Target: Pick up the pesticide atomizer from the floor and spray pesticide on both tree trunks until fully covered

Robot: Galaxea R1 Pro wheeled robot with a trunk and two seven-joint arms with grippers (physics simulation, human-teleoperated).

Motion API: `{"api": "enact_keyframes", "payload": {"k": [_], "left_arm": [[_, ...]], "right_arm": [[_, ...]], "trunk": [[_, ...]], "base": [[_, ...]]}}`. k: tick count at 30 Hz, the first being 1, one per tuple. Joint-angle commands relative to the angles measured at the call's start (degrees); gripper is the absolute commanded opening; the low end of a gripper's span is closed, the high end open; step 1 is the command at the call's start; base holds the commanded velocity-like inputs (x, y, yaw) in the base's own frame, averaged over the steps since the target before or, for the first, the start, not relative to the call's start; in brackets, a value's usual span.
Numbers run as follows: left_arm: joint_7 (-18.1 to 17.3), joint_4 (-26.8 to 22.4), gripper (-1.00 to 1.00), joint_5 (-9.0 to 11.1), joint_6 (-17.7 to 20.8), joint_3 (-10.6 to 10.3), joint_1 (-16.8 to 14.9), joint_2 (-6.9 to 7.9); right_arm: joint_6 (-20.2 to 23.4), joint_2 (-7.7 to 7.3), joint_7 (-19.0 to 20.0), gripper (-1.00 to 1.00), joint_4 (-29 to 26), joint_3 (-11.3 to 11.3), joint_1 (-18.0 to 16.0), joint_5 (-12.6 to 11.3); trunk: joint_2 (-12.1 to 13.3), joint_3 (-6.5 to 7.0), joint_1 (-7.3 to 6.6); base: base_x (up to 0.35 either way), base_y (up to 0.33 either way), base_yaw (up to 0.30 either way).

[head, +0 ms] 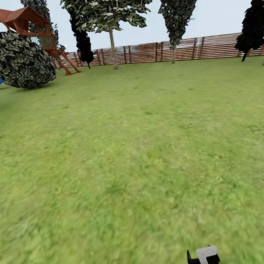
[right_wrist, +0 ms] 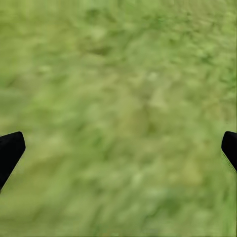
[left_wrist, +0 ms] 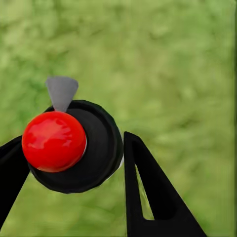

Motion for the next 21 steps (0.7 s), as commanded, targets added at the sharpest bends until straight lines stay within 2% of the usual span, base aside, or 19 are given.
{"api": "enact_keyframes", "payload": {"k": [1,21], "left_arm": [[0.0,0.0,-1.00,0.5,-0.2,-0.2,0.0,0.02],[0.0,0.0,-1.00,0.5,-0.2,-0.3,0.0,-0.04]], "right_arm": [[-0.1,0.03,-0.3,1.00,0.1,-0.4,0.0,0.6],[-0.1,0.05,-0.2,1.00,0.1,-0.4,0.0,0.7]], "trunk": [[0.0,-0.05,0.03],[0.0,-0.05,0.03]], "base": [[0.342,0.000,0.000],[0.342,0.000,0.000]]}}
